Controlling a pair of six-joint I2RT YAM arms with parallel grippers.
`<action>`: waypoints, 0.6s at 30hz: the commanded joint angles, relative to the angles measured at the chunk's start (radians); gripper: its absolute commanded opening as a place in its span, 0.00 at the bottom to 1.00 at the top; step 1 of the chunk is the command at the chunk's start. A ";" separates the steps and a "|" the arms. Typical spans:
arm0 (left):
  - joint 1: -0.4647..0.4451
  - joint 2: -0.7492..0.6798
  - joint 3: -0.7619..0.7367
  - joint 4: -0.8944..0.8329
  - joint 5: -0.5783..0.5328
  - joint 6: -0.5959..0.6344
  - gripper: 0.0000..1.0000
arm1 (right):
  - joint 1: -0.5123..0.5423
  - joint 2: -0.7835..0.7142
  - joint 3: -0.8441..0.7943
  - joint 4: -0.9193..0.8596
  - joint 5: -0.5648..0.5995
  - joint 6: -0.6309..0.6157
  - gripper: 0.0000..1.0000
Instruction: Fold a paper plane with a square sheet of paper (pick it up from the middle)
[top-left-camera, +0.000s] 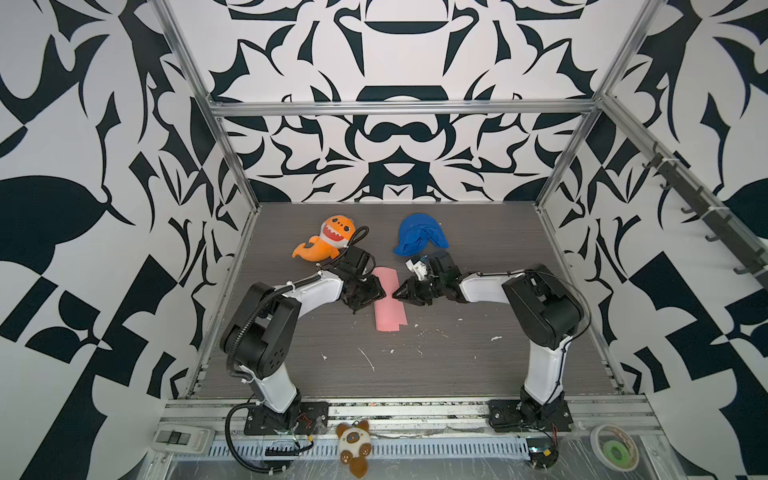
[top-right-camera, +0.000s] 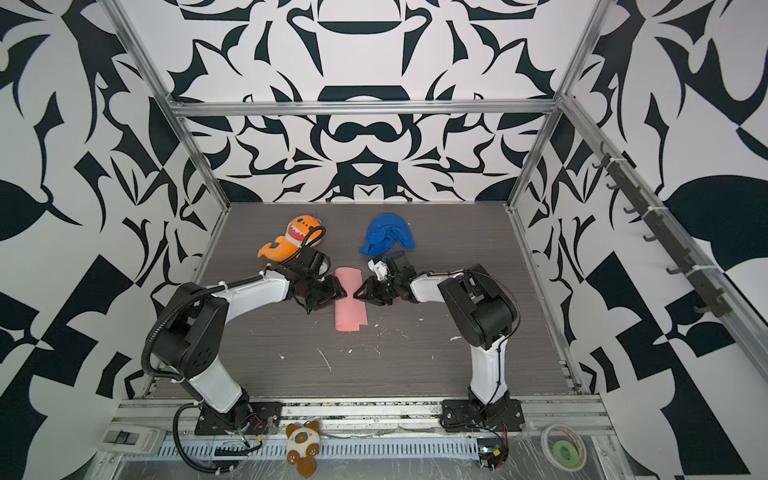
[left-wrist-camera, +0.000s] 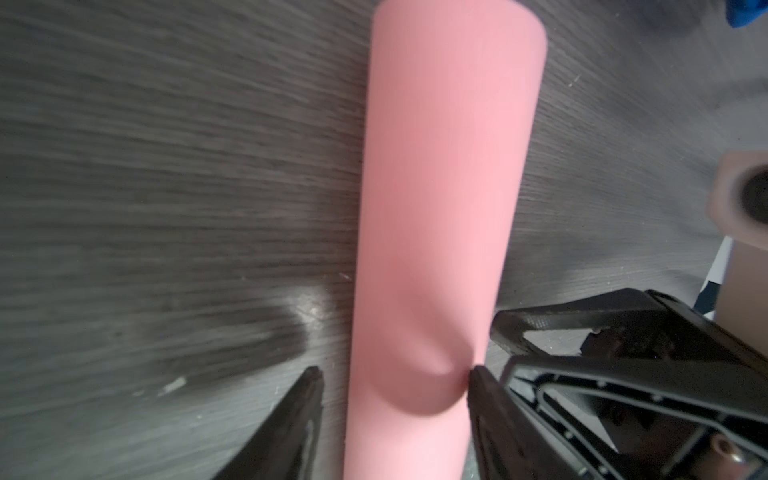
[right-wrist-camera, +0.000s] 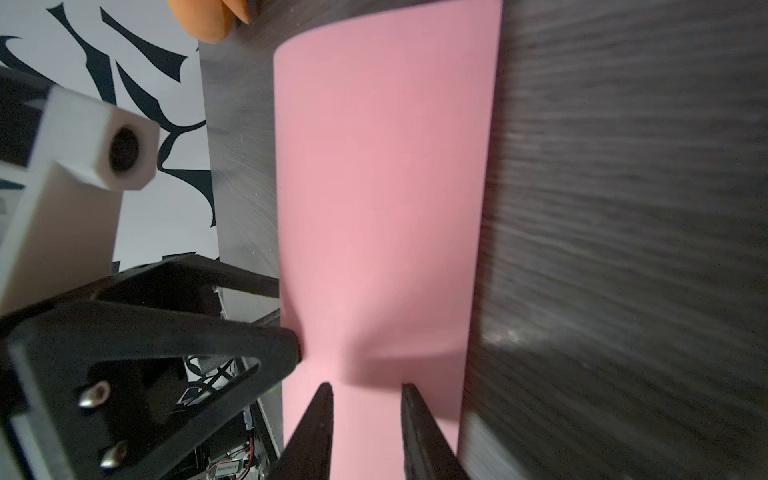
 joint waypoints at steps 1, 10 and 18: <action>0.009 0.019 0.038 -0.046 -0.019 0.018 0.53 | 0.014 0.001 0.029 0.036 -0.022 0.017 0.32; 0.009 0.057 0.057 -0.101 -0.039 0.081 0.36 | 0.003 -0.050 0.025 0.032 0.003 0.021 0.31; 0.009 0.074 0.057 -0.114 -0.047 0.117 0.33 | -0.022 -0.128 -0.036 0.022 0.127 0.013 0.31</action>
